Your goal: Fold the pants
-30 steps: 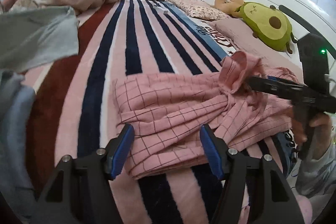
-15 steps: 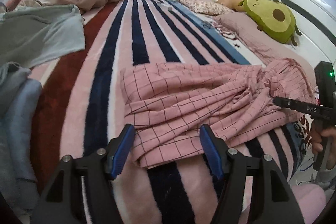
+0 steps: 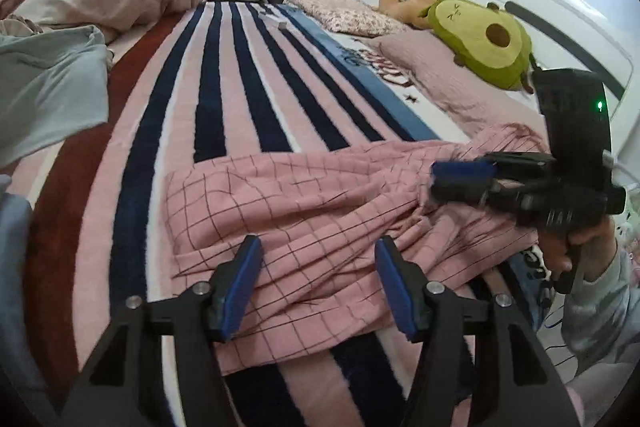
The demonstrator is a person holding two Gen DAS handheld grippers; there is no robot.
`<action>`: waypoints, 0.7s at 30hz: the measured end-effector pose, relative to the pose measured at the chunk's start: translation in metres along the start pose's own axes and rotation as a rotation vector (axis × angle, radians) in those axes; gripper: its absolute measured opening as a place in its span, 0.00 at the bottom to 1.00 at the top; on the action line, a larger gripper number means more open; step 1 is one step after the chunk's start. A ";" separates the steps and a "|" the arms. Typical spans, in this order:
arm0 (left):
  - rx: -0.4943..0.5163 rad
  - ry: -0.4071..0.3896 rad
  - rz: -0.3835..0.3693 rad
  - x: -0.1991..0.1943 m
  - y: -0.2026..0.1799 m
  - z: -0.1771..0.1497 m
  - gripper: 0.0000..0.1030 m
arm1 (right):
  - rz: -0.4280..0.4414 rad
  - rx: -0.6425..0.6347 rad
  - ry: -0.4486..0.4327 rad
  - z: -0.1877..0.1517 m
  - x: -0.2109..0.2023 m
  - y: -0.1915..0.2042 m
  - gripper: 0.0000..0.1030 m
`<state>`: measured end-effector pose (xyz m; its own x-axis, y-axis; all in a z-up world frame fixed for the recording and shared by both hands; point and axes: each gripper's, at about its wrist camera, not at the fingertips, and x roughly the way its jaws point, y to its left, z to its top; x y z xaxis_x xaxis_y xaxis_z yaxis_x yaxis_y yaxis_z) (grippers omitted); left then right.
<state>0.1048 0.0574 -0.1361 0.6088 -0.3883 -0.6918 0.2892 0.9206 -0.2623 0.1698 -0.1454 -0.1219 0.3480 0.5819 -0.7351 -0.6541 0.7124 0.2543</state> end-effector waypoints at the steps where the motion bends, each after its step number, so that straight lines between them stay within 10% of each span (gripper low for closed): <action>1: -0.001 0.003 0.003 0.001 0.001 -0.001 0.53 | 0.009 -0.028 0.023 -0.002 0.008 0.004 0.38; 3: -0.013 0.011 0.001 0.001 0.004 -0.004 0.53 | 0.010 -0.073 0.041 -0.010 0.015 0.011 0.39; 6: -0.019 0.023 0.010 -0.001 0.007 -0.009 0.53 | 0.015 -0.096 0.053 -0.022 0.012 0.014 0.01; 21: -0.029 0.017 0.076 -0.016 0.010 -0.022 0.53 | -0.239 0.094 0.085 -0.081 -0.051 -0.028 0.00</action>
<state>0.0818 0.0735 -0.1419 0.6158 -0.3172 -0.7213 0.2209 0.9482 -0.2284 0.1164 -0.2265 -0.1426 0.4249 0.3603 -0.8304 -0.4935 0.8613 0.1211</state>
